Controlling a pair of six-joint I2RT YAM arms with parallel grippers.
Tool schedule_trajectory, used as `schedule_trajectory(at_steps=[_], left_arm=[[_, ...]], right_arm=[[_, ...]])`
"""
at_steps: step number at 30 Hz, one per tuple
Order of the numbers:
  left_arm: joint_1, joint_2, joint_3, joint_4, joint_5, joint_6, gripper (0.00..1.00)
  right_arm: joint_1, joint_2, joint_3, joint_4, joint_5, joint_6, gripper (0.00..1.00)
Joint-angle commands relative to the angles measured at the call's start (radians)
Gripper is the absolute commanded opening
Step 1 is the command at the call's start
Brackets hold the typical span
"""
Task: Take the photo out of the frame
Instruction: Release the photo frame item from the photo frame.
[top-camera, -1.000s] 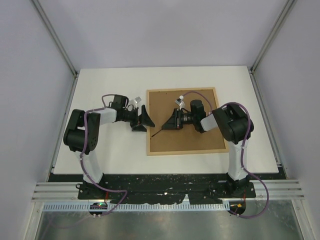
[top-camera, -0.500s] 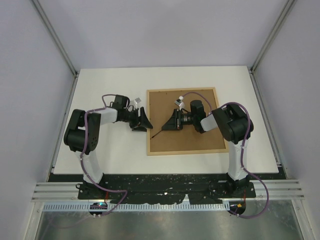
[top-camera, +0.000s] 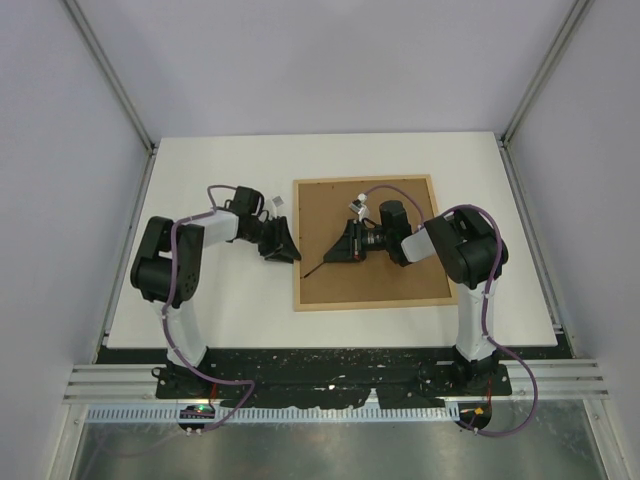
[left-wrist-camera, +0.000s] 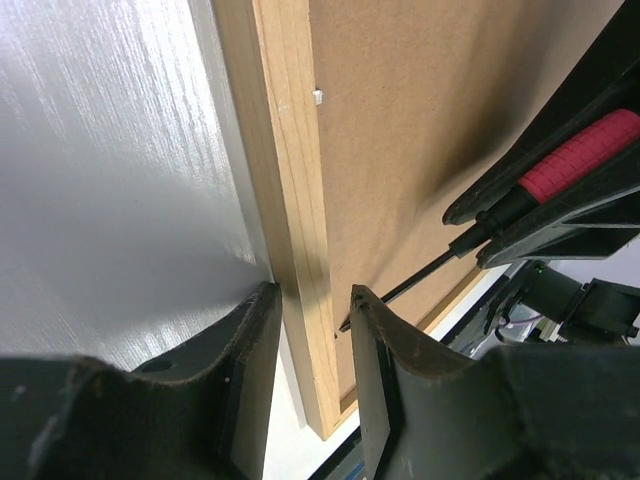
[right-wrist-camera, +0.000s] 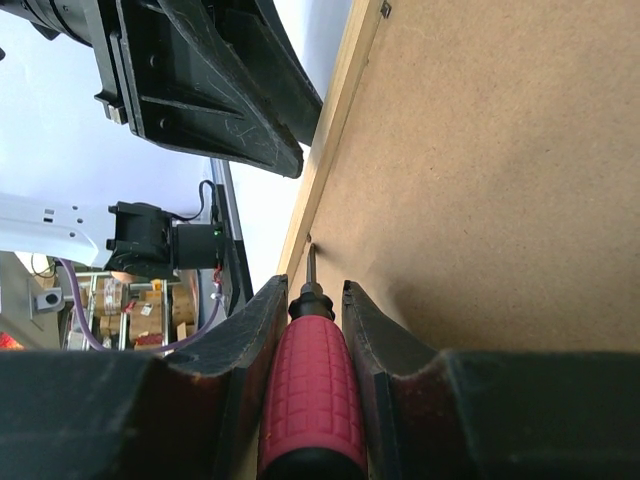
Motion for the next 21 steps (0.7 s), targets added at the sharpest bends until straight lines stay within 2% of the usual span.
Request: schedule_trajectory(at_steps=[1, 3, 9, 15, 19, 21], left_arm=[[-0.013, 0.057, -0.006, -0.070, -0.135, 0.040, 0.35], [-0.017, 0.065, -0.001, -0.079, -0.139, 0.040, 0.28], [-0.025, 0.082, 0.006, -0.082, -0.126, 0.031, 0.24], [-0.027, 0.084, 0.006, -0.077, -0.123, 0.022, 0.15], [-0.028, 0.087, 0.003, -0.074, -0.123, 0.011, 0.02], [-0.027, 0.090, 0.006, -0.073, -0.120, 0.004, 0.00]], right_arm=[[0.010, -0.021, 0.008, 0.037, 0.031, 0.003, 0.08], [0.015, -0.015, 0.009, 0.051, 0.036, 0.014, 0.08], [0.024, 0.002, 0.014, 0.079, 0.042, 0.040, 0.08], [0.034, 0.005, 0.017, 0.088, 0.034, 0.048, 0.08], [0.048, 0.005, 0.008, 0.079, 0.030, 0.046, 0.08], [0.054, 0.000, -0.005, 0.073, 0.039, 0.045, 0.08]])
